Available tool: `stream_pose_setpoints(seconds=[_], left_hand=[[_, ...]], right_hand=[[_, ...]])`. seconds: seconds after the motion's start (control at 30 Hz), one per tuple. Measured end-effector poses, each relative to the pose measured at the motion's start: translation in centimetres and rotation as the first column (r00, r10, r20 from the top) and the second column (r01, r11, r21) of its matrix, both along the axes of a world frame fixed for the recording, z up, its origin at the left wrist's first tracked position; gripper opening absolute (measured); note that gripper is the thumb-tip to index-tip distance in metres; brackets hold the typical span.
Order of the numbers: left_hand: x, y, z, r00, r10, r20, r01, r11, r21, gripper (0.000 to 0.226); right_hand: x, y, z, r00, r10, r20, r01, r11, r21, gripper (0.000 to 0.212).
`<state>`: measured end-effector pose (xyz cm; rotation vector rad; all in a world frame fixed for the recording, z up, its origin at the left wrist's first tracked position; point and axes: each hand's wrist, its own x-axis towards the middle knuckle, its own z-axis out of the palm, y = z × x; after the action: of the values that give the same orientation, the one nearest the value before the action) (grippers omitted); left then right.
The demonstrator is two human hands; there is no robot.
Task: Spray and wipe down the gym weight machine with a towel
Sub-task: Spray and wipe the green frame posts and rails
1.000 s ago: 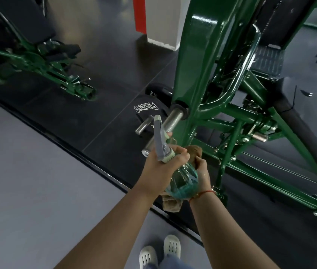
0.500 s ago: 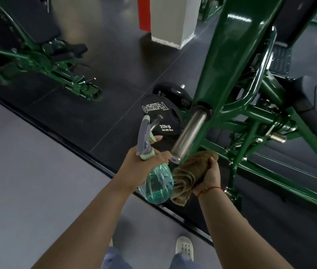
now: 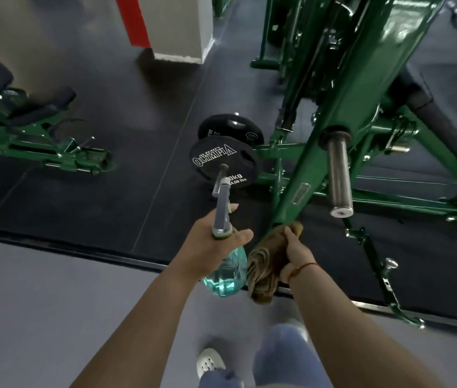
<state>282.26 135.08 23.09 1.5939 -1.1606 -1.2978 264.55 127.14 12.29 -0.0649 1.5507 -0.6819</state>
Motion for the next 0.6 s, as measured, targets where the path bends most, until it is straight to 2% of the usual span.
stream_pose_setpoints(seconds=[0.03,0.1,0.13,0.23,0.3,0.4,0.43,0.5,0.53,0.6], left_hand=[[0.5,-0.3,-0.1,1.0,-0.018,0.01,0.017,1.0,0.006,0.02],[1.2,-1.2,-0.3,0.998,-0.06,0.03,0.059,0.998,0.031,0.034],[1.6,-1.8,-0.4,0.996,-0.078,0.038,0.077,0.996,0.04,0.04],[2.3,-3.8,-1.1,0.978,-0.205,0.048,0.201,0.977,0.075,0.046],[2.5,-5.4,-1.6,0.96,-0.272,0.067,0.263,0.957,0.119,0.054],[3.2,-7.8,-2.0,0.955,-0.268,0.129,0.246,0.955,0.165,0.047],[3.5,-8.7,-2.1,0.949,-0.276,0.149,0.249,0.952,0.181,0.043],[4.1,-10.3,-2.2,0.934,-0.312,0.174,0.271,0.937,0.222,0.037],[4.3,-11.3,-2.0,0.919,-0.346,0.191,0.298,0.923,0.243,0.037],[4.1,-13.1,-1.8,0.892,-0.398,0.215,0.333,0.899,0.284,0.044]], right_hand=[[0.4,-0.2,-0.1,1.0,0.012,-0.021,-0.013,0.999,-0.041,0.077],[0.5,-1.0,-1.1,0.996,0.051,-0.075,-0.057,0.995,-0.084,0.098],[0.5,-1.4,-1.3,0.994,0.068,-0.088,-0.076,0.992,-0.1,0.098],[0.8,-2.6,-1.2,0.998,0.0,-0.068,-0.012,0.985,-0.174,0.056],[1.0,-3.9,-1.4,0.998,-0.059,-0.022,0.054,0.979,-0.195,0.052],[1.1,-6.4,-1.2,0.99,-0.142,-0.018,0.138,0.979,-0.148,0.035],[1.0,-7.4,-1.0,0.983,-0.179,-0.034,0.173,0.977,-0.125,0.033],[0.8,-9.3,-0.6,0.974,-0.222,-0.045,0.215,0.969,-0.119,0.043],[0.9,-10.4,-0.3,0.973,-0.229,-0.037,0.224,0.967,-0.121,0.048],[0.6,-12.2,-0.1,0.961,-0.276,-0.009,0.273,0.955,-0.116,0.042]])
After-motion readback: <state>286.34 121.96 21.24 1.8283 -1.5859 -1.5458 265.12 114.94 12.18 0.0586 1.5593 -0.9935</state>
